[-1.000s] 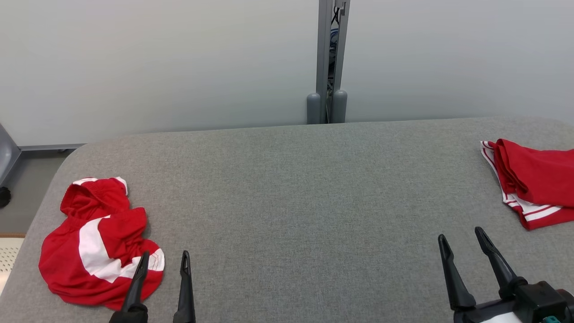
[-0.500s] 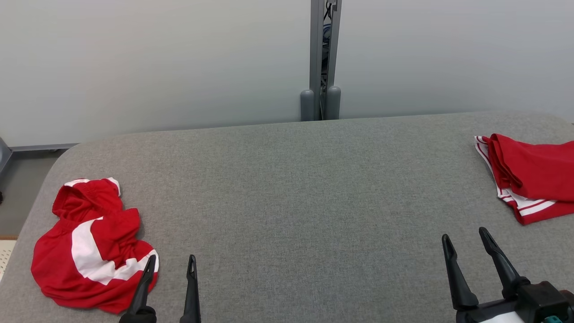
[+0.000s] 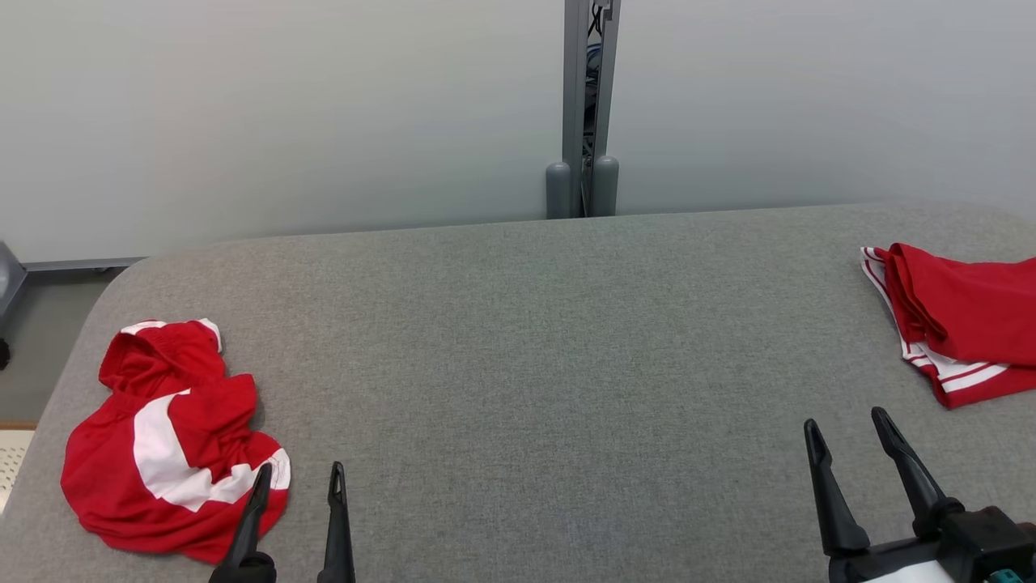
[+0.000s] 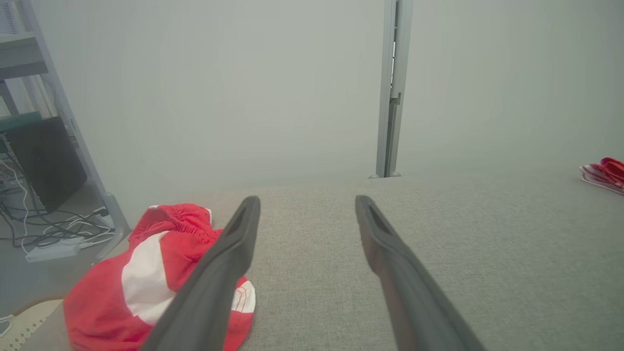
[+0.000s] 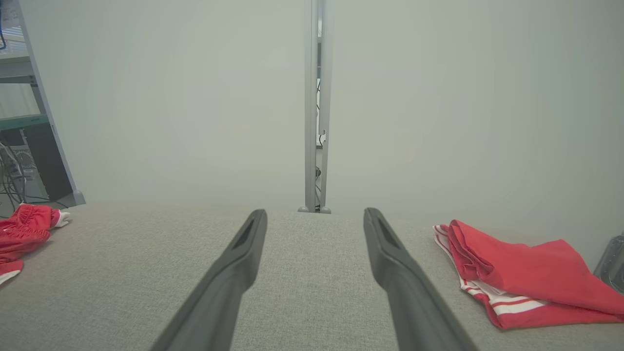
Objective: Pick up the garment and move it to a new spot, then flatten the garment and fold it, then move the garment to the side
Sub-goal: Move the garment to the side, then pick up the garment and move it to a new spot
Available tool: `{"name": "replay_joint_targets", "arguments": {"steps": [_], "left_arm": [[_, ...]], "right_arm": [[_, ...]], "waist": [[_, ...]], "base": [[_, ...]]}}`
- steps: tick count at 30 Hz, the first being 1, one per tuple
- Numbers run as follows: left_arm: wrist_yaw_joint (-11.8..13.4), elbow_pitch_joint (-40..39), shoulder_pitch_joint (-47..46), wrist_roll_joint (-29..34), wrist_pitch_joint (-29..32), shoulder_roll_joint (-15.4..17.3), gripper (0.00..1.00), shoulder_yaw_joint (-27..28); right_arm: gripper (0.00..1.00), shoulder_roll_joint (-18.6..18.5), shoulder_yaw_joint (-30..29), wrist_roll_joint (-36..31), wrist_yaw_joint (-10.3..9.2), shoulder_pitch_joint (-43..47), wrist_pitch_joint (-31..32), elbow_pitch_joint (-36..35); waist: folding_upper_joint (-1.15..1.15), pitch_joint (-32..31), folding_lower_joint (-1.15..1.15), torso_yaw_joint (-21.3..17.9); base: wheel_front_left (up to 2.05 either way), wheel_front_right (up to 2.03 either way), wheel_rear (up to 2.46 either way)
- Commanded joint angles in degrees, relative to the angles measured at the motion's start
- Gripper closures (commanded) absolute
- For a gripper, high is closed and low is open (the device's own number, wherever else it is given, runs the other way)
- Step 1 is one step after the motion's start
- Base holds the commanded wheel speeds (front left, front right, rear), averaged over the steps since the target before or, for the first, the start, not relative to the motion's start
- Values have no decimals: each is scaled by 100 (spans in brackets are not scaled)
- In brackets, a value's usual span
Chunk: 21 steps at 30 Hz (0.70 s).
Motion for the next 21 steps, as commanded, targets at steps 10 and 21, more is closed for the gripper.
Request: {"name": "replay_joint_targets", "arguments": {"steps": [10, 21], "left_arm": [[139, -110, -122, 56, -31, 16, 0, 30], [196, -341, -159, 81, -30, 14, 0, 82]], "right_arm": [[0, -11, -58, 6, -2, -47, -10, -176], [0, -13, 354, 18, -2, -64, -10, -52]], "waist": [[0, 70, 0, 377], [0, 205, 0, 1086]], "base": [[0, 0, 0], [0, 0, 0]]}}
